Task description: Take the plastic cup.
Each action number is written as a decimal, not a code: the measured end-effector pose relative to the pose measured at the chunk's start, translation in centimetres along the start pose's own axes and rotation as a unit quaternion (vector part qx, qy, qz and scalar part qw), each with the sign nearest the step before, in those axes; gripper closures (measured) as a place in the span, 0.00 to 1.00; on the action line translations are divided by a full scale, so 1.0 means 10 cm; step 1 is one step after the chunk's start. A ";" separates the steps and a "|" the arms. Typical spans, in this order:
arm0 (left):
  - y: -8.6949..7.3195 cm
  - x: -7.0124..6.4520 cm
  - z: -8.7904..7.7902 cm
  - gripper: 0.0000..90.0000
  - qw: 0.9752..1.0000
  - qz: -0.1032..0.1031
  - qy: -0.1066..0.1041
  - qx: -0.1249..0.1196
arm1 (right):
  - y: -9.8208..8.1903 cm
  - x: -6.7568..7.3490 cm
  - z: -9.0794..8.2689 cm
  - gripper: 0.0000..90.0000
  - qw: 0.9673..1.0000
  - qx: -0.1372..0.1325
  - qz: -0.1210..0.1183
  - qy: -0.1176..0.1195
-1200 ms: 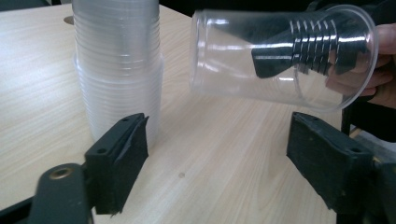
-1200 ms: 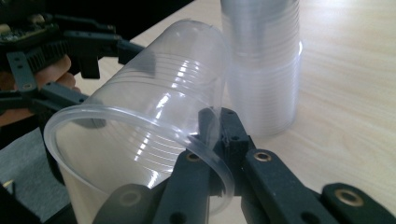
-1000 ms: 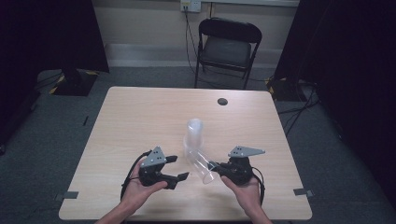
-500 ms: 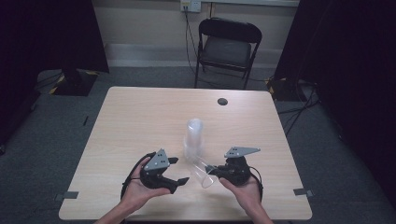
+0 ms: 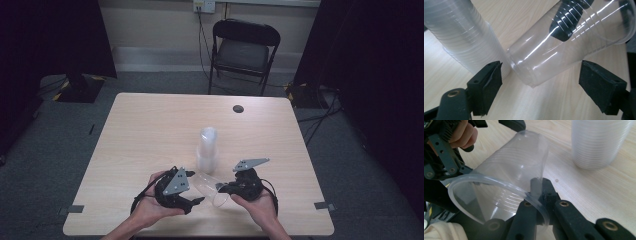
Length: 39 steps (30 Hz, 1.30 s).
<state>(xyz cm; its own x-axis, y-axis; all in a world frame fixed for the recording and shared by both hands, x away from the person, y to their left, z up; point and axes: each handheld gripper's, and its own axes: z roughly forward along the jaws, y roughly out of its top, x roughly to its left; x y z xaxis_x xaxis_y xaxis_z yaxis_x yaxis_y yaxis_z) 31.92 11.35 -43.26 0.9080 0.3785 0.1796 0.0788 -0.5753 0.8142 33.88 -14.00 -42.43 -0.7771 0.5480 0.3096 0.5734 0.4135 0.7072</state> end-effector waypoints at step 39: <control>0.07 -0.37 0.23 0.25 0.992 0.123 -0.010 -0.015 | 0.05 0.08 0.28 0.98 0.998 0.043 0.033 0.012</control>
<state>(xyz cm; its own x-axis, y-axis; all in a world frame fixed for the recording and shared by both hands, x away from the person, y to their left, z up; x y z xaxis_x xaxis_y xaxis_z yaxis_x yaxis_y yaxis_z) 29.59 7.87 -44.63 0.9065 0.2142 0.3638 -0.1586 -0.6259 0.7636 34.31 -11.33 -43.57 -0.7429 0.5580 0.3697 0.6425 0.4397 0.6275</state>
